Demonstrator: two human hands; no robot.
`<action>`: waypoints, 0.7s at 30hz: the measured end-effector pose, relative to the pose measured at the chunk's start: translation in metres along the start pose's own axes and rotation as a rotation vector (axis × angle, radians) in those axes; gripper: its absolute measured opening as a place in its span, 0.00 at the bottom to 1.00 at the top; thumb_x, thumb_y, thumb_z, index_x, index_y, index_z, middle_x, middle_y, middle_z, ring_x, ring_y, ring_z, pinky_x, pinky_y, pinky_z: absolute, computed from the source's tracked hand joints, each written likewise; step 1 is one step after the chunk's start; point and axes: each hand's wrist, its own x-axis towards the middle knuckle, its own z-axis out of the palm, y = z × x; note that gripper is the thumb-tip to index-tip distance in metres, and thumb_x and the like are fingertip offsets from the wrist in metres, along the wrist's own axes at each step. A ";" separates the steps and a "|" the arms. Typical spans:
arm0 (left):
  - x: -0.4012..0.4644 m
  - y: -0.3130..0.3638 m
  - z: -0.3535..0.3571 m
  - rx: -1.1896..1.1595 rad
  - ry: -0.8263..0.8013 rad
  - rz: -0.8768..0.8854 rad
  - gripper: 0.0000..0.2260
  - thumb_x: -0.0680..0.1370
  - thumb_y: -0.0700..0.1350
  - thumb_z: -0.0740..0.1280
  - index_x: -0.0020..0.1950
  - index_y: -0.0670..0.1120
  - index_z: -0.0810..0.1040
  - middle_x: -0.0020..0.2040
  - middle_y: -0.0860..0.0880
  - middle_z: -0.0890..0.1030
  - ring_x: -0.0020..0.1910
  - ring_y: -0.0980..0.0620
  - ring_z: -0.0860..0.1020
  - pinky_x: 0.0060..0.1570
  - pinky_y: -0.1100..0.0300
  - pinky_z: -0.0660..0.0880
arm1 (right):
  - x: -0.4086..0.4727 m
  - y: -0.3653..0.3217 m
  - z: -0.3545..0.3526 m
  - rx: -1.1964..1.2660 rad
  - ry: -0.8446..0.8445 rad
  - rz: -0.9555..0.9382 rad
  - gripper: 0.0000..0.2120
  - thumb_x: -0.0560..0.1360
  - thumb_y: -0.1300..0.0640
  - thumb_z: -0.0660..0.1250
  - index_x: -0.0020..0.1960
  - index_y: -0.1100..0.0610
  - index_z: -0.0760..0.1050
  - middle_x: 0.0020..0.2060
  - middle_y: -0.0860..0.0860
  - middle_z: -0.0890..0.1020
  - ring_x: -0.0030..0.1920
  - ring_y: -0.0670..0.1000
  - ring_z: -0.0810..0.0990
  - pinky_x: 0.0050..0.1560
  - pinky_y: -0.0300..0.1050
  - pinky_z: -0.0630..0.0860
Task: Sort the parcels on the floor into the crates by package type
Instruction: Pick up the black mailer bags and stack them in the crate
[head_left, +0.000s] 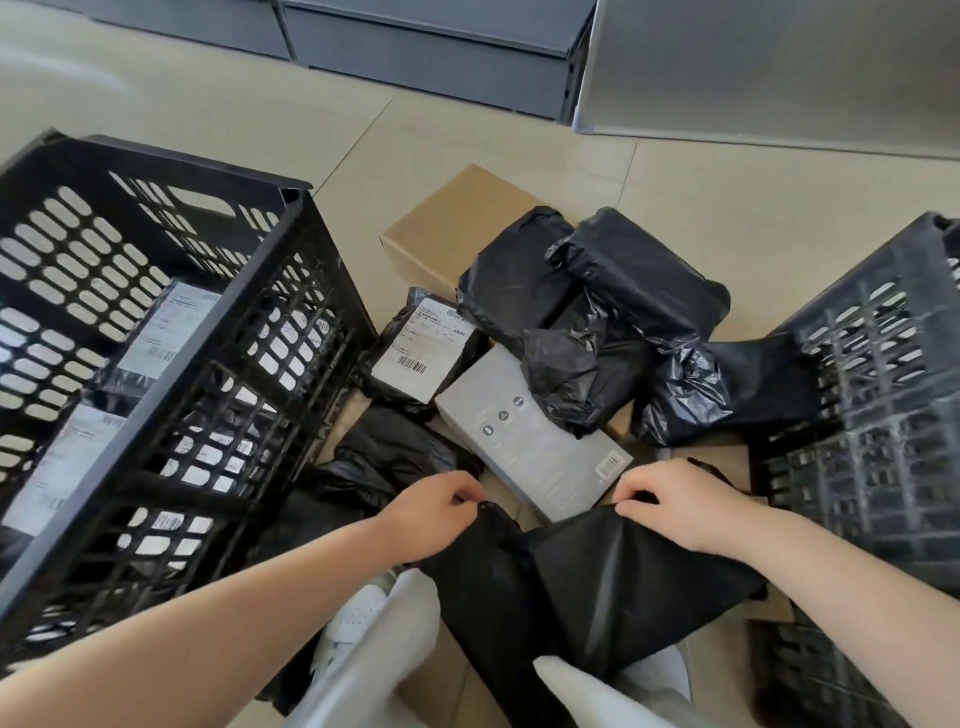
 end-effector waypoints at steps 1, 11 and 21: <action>0.001 0.001 0.003 -0.035 0.000 -0.015 0.12 0.80 0.44 0.61 0.60 0.52 0.78 0.57 0.56 0.81 0.56 0.56 0.78 0.60 0.60 0.73 | 0.000 -0.001 0.000 -0.001 0.000 0.001 0.05 0.80 0.49 0.64 0.46 0.42 0.76 0.39 0.37 0.78 0.40 0.37 0.75 0.40 0.29 0.68; -0.005 0.019 0.030 -0.561 -0.183 -0.223 0.09 0.82 0.45 0.59 0.54 0.51 0.79 0.55 0.47 0.80 0.55 0.51 0.80 0.58 0.57 0.76 | -0.001 -0.006 0.003 -0.005 -0.001 0.004 0.06 0.84 0.50 0.55 0.50 0.46 0.68 0.35 0.45 0.75 0.37 0.45 0.74 0.41 0.45 0.71; -0.002 0.021 0.019 -1.064 -0.212 -0.211 0.16 0.83 0.48 0.55 0.62 0.45 0.79 0.58 0.42 0.83 0.55 0.46 0.81 0.63 0.48 0.75 | 0.014 -0.011 -0.015 0.371 0.311 0.108 0.09 0.82 0.57 0.61 0.46 0.45 0.73 0.42 0.45 0.80 0.48 0.51 0.77 0.47 0.45 0.68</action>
